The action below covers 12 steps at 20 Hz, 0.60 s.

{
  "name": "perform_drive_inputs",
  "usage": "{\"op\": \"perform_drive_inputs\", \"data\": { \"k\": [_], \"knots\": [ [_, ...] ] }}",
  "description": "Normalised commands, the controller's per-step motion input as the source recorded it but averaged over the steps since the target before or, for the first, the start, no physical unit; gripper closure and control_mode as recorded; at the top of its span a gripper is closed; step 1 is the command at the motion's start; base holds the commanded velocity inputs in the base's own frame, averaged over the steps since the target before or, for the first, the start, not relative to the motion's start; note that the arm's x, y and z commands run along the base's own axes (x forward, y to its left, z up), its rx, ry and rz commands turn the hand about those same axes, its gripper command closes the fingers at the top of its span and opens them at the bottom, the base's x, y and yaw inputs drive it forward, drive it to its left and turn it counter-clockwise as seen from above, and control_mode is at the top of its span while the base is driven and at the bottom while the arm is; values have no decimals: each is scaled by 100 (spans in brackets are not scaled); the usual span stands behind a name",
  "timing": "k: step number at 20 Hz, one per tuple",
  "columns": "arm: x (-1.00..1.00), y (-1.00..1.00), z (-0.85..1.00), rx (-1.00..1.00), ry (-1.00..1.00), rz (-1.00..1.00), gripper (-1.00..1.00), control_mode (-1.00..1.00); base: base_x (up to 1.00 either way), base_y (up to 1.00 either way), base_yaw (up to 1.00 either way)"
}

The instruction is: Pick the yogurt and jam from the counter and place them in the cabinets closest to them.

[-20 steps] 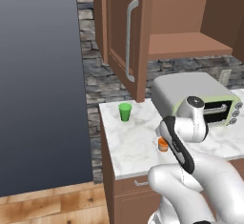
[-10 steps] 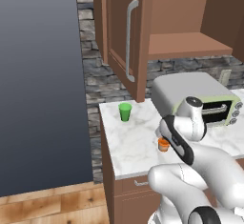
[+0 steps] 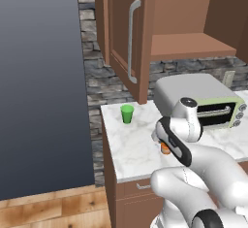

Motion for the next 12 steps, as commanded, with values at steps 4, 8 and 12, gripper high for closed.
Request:
{"op": "perform_drive_inputs", "data": {
  "k": [4, 8, 12],
  "knots": [
    [0, 0, 0, 0, 0, 0, -100, -100, 0, 0, 0],
    [0, 0, -11, -2, 0, 0, -100, -100, 0, 0, 0],
    [1, 1, -36, -5, 0, 0, -100, -100, 0, 0, 0]
  ]
}}
